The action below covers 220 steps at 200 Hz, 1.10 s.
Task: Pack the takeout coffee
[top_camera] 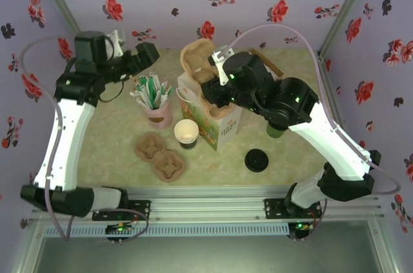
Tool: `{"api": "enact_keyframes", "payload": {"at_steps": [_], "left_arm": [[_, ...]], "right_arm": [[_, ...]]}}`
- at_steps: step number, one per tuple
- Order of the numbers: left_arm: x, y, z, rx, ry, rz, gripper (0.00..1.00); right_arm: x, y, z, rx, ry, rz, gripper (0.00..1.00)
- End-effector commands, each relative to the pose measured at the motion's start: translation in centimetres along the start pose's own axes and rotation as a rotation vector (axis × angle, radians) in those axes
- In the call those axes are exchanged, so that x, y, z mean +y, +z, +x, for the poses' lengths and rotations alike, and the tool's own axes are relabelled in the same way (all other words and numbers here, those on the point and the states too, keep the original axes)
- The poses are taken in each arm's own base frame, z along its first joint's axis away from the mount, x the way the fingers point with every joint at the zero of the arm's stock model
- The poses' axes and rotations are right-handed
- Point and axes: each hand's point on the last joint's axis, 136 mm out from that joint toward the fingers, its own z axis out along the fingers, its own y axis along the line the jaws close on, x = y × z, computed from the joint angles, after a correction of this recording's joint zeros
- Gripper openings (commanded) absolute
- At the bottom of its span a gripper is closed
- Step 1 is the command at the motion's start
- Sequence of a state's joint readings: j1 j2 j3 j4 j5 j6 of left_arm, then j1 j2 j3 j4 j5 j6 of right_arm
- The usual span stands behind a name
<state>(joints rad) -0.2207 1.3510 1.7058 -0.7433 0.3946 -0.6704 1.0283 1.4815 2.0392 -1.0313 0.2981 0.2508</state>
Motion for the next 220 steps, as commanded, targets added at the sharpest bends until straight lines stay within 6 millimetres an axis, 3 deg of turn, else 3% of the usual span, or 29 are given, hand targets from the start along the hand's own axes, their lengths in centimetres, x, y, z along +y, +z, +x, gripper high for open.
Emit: {"api": "enact_keyframes", "payload": {"at_steps": [1,37,74,154,220], "left_arm": [[-1.0,2.0,-1.9,-0.023,0.082,0.001,0.99],[-0.7,6.8,-1.9,0.06,0.106,-0.002,0.99],[0.7,9.3,-1.3,0.104,0.097,-0.024,0.99],[2.5,10.6,-0.3,0.136,0.086,-0.064,0.99],[3.3,10.8,0.1,0.143,0.082,-0.085,0.99]], "right_arm": [[-2.2,1.0,-1.6,-0.044,-0.049,0.103,0.4],[-3.0,3.4,-2.1,-0.043,-0.076,0.14,0.39],[-3.7,5.8,-2.0,-0.024,-0.117,0.2,0.39],[-3.3,9.9,0.3,0.047,-0.151,0.185,0.38],[-3.7,11.2,2.3,0.087,-0.102,0.119,0.38]]}}
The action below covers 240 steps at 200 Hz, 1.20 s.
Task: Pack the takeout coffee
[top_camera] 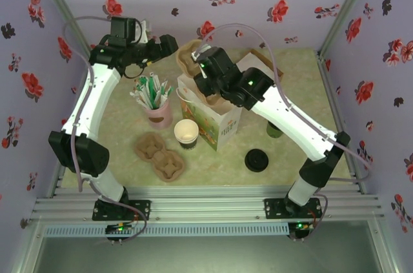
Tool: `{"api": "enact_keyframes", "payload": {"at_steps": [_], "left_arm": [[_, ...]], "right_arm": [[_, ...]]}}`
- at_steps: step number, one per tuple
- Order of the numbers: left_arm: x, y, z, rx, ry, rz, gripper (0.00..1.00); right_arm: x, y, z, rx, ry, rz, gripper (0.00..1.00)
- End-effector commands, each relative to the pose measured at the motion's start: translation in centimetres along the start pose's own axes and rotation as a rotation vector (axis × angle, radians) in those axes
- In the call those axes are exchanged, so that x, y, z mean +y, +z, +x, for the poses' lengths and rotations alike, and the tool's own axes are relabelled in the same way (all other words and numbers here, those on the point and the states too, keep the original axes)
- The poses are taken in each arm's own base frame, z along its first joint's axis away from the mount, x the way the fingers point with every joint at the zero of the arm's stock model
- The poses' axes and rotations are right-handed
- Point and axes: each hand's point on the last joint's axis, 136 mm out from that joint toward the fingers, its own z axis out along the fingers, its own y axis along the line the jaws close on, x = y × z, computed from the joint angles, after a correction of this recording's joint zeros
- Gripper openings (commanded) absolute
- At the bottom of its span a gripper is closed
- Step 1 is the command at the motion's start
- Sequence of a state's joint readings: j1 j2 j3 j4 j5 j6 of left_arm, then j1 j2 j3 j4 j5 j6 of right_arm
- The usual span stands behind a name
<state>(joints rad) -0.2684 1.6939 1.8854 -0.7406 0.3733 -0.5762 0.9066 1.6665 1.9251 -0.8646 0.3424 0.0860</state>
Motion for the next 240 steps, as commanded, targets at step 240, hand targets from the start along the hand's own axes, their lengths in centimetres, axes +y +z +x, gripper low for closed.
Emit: {"api": "enact_keyframes", "payload": {"at_steps": [240], "left_arm": [[-0.5,-5.3,3.5,-0.047,0.003,0.006,0.99]], "right_arm": [[-1.8,0.9,0.9,-0.006,0.127,-0.048,0.37]]}}
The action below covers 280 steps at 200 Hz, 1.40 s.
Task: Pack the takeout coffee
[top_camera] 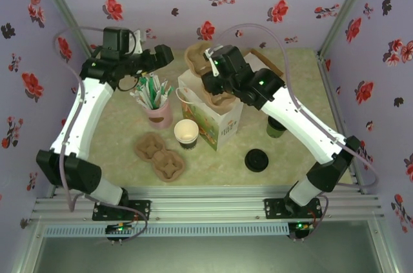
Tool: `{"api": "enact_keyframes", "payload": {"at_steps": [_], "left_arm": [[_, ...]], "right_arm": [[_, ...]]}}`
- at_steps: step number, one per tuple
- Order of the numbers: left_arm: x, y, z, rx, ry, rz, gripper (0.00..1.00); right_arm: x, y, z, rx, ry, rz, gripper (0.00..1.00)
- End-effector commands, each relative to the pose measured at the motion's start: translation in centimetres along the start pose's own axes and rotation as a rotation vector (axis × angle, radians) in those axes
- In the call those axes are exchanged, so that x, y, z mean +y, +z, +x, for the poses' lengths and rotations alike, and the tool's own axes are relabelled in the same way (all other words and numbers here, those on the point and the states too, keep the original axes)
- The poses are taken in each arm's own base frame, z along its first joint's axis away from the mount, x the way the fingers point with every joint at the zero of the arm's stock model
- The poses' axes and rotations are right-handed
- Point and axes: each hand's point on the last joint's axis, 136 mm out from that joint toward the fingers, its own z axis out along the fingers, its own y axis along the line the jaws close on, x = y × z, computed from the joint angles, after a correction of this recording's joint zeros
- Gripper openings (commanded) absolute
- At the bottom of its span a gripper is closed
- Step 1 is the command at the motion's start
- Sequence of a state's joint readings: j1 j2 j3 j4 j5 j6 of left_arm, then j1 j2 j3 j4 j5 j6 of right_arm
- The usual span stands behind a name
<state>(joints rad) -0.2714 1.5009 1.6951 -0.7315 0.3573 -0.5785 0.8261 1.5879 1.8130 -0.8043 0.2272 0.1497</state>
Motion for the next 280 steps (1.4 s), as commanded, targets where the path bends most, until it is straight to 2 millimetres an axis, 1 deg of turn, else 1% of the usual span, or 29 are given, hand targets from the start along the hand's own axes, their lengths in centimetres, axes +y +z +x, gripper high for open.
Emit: {"api": "enact_keyframes", "payload": {"at_steps": [1,23,46,85,131,149,171,197,214,230,280], "left_arm": [[-0.6,-1.4,0.6,-0.031,-0.001,0.012,0.99],[-0.6,-2.0,1.5,-0.033,-0.004,0.013,0.99],[-0.3,-2.3,1.9,-0.036,-0.007,0.009,0.99],[-0.1,-2.2,2.1,-0.031,-0.009,0.003,0.99],[0.2,-1.7,2.2,-0.022,-0.009,-0.004,0.99],[0.3,-1.4,2.2,-0.017,-0.011,-0.007,0.99],[0.4,-1.2,2.2,-0.016,-0.013,-0.008,0.99],[0.4,-1.1,2.2,-0.014,-0.011,-0.009,0.99],[0.5,-1.0,2.2,-0.014,-0.011,-0.01,0.99],[0.5,-1.0,2.2,-0.013,-0.01,-0.01,0.99],[0.5,-1.0,2.3,-0.01,-0.01,-0.012,0.99]], "right_arm": [[0.0,1.0,0.0,-0.002,0.007,0.006,0.37],[0.0,1.5,0.7,0.018,0.0,0.01,0.37],[0.1,1.8,1.2,0.026,-0.005,0.004,0.37],[0.7,2.0,2.0,0.04,-0.017,-0.016,0.37],[1.6,1.5,2.6,0.052,-0.005,-0.06,0.37],[1.5,1.5,2.9,0.058,0.0,-0.056,0.37],[1.1,2.0,3.4,0.073,0.003,-0.037,0.37],[0.2,2.6,3.8,0.093,0.027,-0.006,0.37],[-0.5,2.6,3.9,0.101,0.044,0.01,0.37],[-0.5,2.6,3.7,0.095,0.045,0.005,0.37],[-0.6,2.5,2.1,0.05,0.026,0.016,0.37]]}}
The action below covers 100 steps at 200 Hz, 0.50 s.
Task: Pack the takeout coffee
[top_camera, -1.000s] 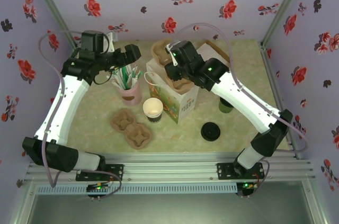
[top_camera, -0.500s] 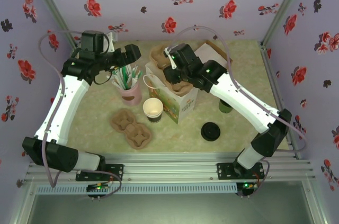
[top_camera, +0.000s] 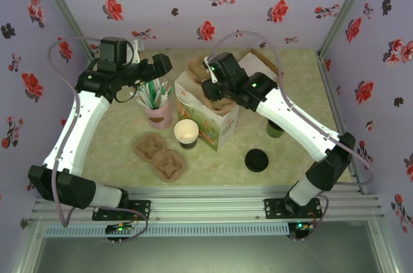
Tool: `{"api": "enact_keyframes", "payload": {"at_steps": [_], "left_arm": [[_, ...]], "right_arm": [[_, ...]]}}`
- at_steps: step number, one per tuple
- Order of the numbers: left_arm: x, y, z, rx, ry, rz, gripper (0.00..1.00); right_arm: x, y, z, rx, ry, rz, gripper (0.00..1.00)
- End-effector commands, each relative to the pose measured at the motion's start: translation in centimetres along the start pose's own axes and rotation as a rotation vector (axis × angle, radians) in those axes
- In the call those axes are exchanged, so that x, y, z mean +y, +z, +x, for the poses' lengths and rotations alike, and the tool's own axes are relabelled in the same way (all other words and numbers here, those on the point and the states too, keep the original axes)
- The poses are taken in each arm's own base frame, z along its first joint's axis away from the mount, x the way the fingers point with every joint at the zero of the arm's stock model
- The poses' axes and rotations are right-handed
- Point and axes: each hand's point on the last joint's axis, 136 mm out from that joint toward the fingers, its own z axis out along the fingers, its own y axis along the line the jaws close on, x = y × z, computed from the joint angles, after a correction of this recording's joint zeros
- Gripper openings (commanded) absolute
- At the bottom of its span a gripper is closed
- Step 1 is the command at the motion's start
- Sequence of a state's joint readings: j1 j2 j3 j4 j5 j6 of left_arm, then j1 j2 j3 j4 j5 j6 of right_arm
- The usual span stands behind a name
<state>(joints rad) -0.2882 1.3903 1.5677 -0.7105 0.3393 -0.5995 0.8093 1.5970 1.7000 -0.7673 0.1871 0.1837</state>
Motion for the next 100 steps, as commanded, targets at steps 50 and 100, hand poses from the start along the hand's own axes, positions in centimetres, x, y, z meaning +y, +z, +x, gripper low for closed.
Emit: {"api": "enact_keyframes", "payload": {"at_steps": [50,100], "left_arm": [[0.3,0.7,0.0,-0.004,0.002,-0.01,0.99],[0.4,0.8,0.1,0.0,0.005,-0.013,0.99]], "right_arm": [[-0.1,-0.7,-3.1,-0.091,-0.007,0.01,0.37],[0.7,0.6,-2.7,-0.087,-0.019,-0.022,0.37]]}}
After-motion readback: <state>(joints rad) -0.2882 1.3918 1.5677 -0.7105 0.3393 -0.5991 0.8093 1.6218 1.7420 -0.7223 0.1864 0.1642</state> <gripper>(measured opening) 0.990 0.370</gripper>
